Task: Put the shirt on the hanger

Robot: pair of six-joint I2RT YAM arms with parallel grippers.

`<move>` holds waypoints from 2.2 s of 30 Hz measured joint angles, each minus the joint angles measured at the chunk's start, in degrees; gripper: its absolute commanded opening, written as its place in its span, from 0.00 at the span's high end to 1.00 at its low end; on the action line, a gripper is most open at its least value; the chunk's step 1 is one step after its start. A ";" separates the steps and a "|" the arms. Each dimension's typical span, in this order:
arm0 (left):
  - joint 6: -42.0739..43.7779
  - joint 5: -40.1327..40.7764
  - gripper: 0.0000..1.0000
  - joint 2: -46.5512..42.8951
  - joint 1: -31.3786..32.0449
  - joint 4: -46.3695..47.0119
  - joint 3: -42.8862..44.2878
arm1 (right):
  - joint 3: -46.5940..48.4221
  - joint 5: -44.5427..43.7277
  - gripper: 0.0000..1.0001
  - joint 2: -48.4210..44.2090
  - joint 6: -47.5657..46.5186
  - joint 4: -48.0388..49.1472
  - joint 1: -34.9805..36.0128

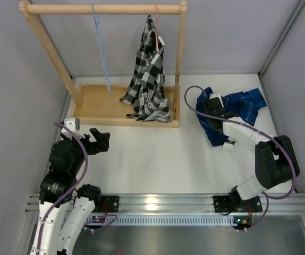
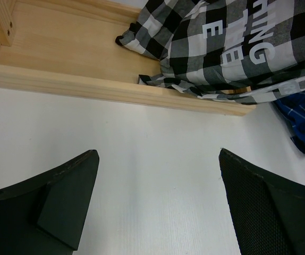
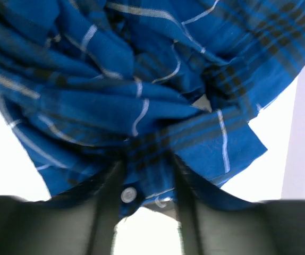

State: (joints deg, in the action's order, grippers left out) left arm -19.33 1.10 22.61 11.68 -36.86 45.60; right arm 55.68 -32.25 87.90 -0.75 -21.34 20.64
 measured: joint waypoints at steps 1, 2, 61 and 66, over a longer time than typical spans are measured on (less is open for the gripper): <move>0.00 0.00 0.02 0.00 0.00 0.00 0.00 | -0.66 -0.09 0.78 -0.57 -0.07 0.61 0.44; 0.00 0.00 0.02 0.00 0.00 0.00 0.00 | -1.33 -0.31 0.84 -1.55 0.00 0.92 1.22; 0.85 0.15 0.02 -3.32 0.00 0.48 -0.20 | -7.37 26.38 1.00 -29.33 29.29 11.04 -9.86; 1.09 0.26 0.02 -4.22 0.00 0.44 0.55 | 14.47 29.75 1.00 -37.29 22.97 -4.33 -4.44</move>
State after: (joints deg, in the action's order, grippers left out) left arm -18.24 1.37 18.39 11.68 -36.42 46.15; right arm 70.15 -2.50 50.61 22.22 -25.67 16.21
